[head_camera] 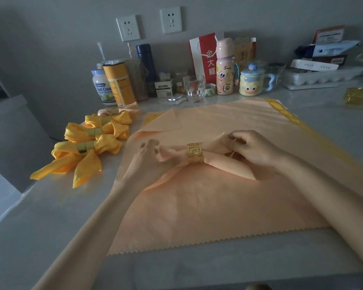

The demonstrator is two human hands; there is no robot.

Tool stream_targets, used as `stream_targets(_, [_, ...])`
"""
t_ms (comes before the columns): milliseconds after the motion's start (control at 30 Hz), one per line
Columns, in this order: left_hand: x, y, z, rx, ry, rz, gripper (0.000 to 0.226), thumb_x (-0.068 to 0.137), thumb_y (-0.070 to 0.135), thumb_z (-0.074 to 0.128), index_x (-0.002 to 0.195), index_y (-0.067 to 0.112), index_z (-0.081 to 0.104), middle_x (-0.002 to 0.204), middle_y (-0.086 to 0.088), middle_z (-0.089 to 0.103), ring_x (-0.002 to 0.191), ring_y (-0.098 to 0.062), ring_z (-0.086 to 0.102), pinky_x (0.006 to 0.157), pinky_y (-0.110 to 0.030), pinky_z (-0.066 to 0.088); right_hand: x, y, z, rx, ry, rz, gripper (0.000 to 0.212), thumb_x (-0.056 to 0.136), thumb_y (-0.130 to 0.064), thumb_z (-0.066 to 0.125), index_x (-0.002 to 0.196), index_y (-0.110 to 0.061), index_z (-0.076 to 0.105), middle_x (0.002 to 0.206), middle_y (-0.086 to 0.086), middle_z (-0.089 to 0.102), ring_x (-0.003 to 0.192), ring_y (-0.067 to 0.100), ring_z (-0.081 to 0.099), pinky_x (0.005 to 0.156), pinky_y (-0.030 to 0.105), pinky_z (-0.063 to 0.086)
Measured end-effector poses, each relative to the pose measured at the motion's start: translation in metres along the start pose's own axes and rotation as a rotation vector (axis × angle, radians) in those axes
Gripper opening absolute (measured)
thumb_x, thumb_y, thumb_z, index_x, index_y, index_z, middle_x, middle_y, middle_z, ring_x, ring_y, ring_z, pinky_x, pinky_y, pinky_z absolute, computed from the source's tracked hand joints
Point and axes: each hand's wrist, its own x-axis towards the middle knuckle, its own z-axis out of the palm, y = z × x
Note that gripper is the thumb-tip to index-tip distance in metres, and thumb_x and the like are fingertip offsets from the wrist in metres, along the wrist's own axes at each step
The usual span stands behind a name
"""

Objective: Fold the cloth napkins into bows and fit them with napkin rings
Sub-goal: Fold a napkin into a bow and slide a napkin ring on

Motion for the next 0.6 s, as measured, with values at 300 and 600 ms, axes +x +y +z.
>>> stream_targets(300, [-0.001, 0.019, -0.001, -0.208, -0.030, -0.185, 0.044, 0.087, 0.056, 0.051, 0.109, 0.018, 0.055, 0.105, -0.008, 0.063, 0.095, -0.024, 0.058, 0.065, -0.026, 0.040, -0.004, -0.014, 0.015, 0.132, 0.172, 0.205, 0.041, 0.085, -0.051, 0.058, 0.096, -0.012, 0.065, 0.098, 0.002, 0.067, 0.092, 0.017, 0.062, 0.083, 0.031, 0.047])
stream_targets(600, [-0.009, 0.030, 0.004, -0.051, 0.017, -0.105, 0.038, 0.087, 0.037, 0.057, 0.119, 0.019, 0.047, 0.113, -0.006, 0.058, 0.104, -0.027, 0.054, 0.074, -0.030, 0.040, -0.008, -0.025, 0.016, 0.583, 0.055, 0.332, 0.028, 0.080, -0.011, 0.069, 0.106, -0.003, 0.062, 0.091, 0.012, 0.068, 0.080, 0.021, 0.065, 0.065, 0.026, 0.053])
